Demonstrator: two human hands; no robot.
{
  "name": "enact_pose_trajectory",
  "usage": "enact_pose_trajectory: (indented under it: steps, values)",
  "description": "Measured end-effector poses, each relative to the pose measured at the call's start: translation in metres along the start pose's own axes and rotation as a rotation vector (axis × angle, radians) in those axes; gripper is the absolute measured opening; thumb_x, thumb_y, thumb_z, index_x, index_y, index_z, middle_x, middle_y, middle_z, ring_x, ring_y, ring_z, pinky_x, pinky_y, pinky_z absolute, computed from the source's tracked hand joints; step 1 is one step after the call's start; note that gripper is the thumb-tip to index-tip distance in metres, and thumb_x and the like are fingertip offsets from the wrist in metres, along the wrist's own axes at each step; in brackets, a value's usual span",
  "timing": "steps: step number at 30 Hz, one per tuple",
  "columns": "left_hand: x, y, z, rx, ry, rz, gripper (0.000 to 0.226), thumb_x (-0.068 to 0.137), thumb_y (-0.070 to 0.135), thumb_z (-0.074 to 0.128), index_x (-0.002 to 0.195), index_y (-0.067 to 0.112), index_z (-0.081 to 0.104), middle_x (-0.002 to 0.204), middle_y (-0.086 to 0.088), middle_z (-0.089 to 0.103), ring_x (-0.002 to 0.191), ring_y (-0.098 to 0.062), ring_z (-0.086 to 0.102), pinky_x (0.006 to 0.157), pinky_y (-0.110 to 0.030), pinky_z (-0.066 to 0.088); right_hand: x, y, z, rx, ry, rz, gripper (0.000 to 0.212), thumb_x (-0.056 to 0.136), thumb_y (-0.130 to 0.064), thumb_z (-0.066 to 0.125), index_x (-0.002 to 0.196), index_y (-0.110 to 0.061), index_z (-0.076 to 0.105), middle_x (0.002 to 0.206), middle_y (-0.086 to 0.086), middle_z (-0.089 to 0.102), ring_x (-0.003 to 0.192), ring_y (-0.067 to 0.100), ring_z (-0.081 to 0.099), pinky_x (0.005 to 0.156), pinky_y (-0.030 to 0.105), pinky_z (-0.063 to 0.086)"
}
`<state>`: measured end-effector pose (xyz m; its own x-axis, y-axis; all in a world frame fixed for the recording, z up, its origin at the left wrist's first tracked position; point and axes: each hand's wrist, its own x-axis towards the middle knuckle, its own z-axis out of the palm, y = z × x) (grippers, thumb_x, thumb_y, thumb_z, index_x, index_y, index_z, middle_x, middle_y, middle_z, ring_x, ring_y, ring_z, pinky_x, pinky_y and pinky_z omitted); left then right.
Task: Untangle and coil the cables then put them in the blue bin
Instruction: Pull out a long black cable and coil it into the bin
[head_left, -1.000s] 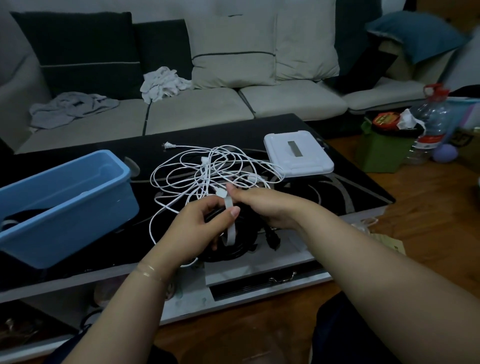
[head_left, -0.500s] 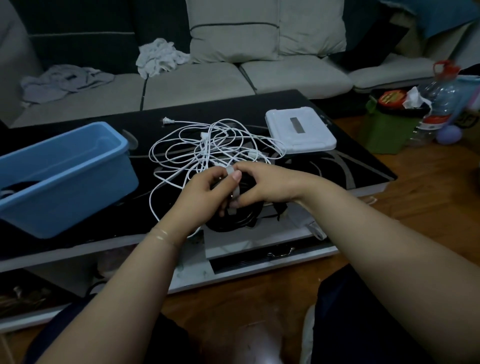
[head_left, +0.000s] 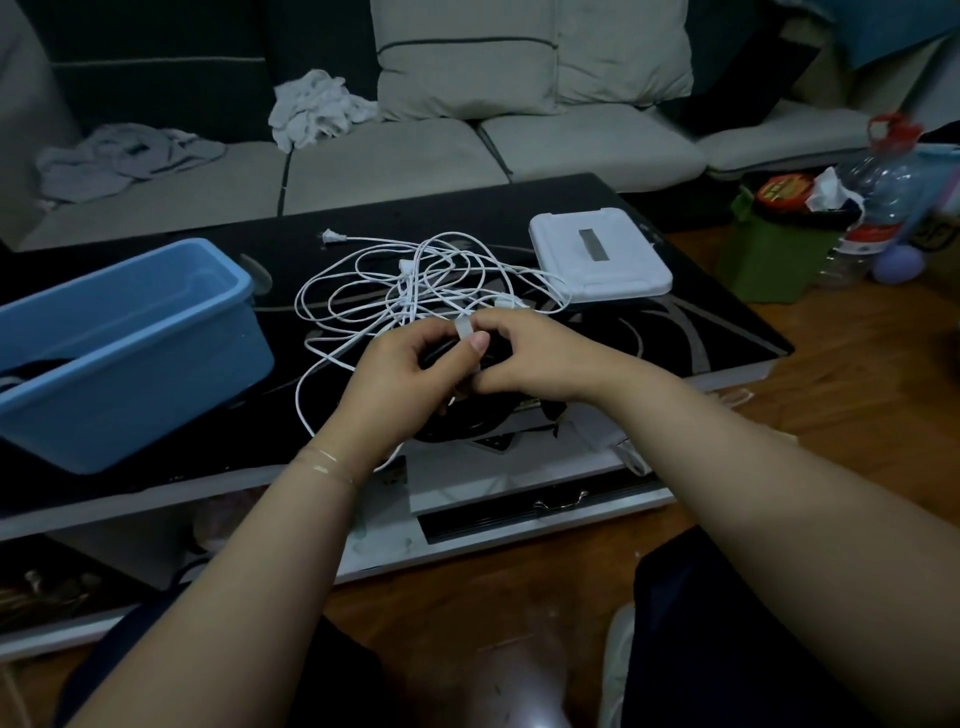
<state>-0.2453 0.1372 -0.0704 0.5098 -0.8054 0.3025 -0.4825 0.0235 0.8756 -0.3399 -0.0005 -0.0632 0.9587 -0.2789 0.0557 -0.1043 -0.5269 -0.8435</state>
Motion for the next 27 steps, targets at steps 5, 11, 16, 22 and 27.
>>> enact_pose_trajectory:
  steps: [5,11,16,22,27]
  values:
    - [-0.003,-0.004,-0.003,0.164,-0.032,-0.017,0.015,0.09,0.042,0.062,0.076,0.037,0.065,0.061,0.014,0.065,0.045,-0.003,0.058,0.044,-0.014,0.042,-0.001,0.005,-0.001,0.084,-0.139,0.04,0.032,0.079,0.0,0.066,0.11,-0.001,0.063,0.107,0.022,0.067,0.099,0.029,0.066,0.095,0.045,0.048]
    - [-0.006,-0.007,-0.003,0.295,-0.07,-0.02,0.031,0.075,0.068,0.051,0.09,0.046,0.067,0.071,0.014,0.069,0.056,-0.007,0.062,0.056,-0.037,0.052,-0.001,0.016,-0.011,0.405,-0.41,0.113,0.04,0.082,0.0,0.066,0.121,0.001,0.058,0.112,0.012,0.066,0.108,0.02,0.062,0.094,0.028,0.048]
    - [-0.008,-0.005,-0.004,0.305,-0.094,0.05,0.019,0.079,0.067,0.051,0.093,0.06,0.062,0.071,0.02,0.068,0.06,-0.011,0.065,0.059,-0.047,0.055,0.0,0.029,-0.022,0.731,-0.531,0.206,0.056,0.089,-0.047,0.051,0.125,-0.004,0.057,0.113,0.015,0.062,0.109,0.026,0.058,0.102,0.037,0.044]
    - [-0.011,-0.005,-0.002,0.508,-0.099,0.165,0.044,0.081,0.067,0.046,0.111,0.041,0.068,0.082,0.014,0.072,0.073,-0.005,0.065,0.063,-0.029,0.051,0.012,0.03,-0.001,0.727,-0.207,0.37,0.024,0.081,-0.022,0.063,0.099,-0.007,0.069,0.091,0.009,0.07,0.086,0.02,0.066,0.077,0.027,0.054]
    - [-0.014,-0.002,-0.004,0.716,-0.094,0.277,0.041,0.09,0.062,0.048,0.113,0.034,0.068,0.089,0.01,0.072,0.078,-0.012,0.066,0.058,-0.022,0.039,0.016,0.026,-0.003,0.728,-0.177,0.379,0.012,0.088,-0.011,0.061,0.095,-0.005,0.069,0.097,0.016,0.064,0.092,0.026,0.061,0.079,0.03,0.051]
